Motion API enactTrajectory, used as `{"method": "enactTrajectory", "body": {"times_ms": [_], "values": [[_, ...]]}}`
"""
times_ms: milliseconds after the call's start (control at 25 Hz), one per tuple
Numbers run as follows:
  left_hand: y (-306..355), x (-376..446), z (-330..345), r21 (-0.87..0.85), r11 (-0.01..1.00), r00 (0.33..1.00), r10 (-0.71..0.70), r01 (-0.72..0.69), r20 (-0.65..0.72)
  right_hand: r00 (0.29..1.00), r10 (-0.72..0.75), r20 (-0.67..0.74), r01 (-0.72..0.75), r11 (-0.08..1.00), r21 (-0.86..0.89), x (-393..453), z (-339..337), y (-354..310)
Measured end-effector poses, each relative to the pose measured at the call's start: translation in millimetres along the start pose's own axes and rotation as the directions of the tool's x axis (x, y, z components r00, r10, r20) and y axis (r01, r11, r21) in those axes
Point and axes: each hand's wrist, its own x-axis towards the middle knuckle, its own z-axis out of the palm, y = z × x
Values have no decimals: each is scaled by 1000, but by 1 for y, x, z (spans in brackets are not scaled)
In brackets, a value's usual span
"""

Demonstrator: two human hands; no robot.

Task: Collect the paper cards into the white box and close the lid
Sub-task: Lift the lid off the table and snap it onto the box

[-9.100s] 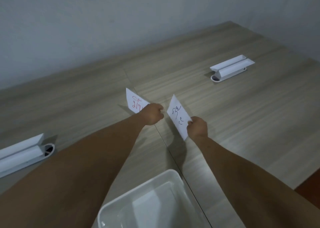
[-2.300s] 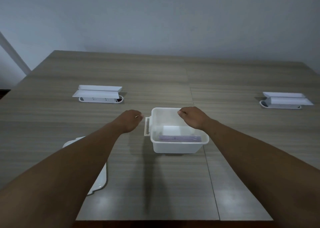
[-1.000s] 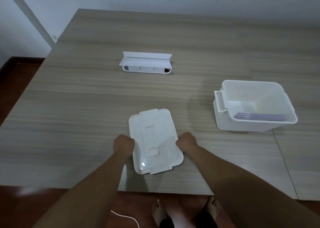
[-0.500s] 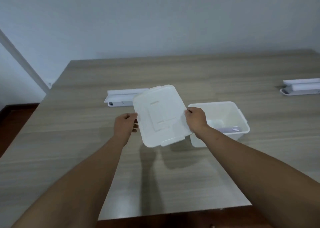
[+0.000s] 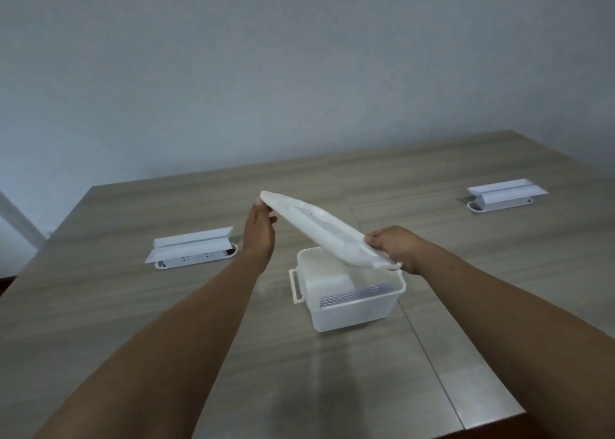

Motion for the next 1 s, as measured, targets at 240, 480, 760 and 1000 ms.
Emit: {"method": "enactTrajectory", "body": {"times_ms": [240, 480, 760, 1000], "values": [[-3, -5, 74, -104, 994, 986, 37, -20, 161, 786, 163, 597, -348, 914, 209, 4, -75, 27], [-17, 0, 94, 178, 983, 988, -13, 41, -154, 946, -34, 324, -152, 834, 531, 29, -102, 39], [-60, 3, 88, 310, 894, 935, -253, 324, -247, 985, -84, 149, 20, 921, 389, 58, -98, 44], [-92, -2, 61, 473, 830, 955, -250, 295, -156, 978, -168, -126, 177, 982, 65, 80, -67, 59]]}}
